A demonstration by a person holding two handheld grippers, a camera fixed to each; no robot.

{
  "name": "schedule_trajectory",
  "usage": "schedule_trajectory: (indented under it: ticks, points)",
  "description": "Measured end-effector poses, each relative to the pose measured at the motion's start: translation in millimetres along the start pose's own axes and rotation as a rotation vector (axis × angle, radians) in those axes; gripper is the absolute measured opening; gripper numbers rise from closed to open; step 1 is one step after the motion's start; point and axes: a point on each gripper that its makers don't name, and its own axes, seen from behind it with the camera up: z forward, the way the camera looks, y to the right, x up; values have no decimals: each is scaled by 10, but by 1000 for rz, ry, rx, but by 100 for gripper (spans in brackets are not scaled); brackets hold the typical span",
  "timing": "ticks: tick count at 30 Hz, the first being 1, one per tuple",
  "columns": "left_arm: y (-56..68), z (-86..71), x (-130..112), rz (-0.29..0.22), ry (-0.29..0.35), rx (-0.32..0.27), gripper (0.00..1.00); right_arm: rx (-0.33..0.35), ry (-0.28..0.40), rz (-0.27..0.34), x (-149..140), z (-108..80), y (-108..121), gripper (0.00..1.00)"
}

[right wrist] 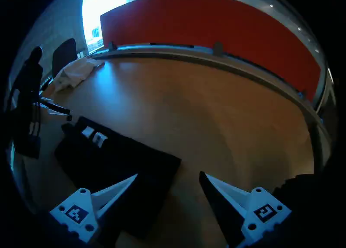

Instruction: Fold towel

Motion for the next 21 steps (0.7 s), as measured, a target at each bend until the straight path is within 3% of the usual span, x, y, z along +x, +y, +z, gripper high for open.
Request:
schedule_trajectory:
  ticks: [21]
  points:
    - [-52, -127, 149, 12, 39, -6, 86, -39, -3, 10, 156, 128, 106, 100]
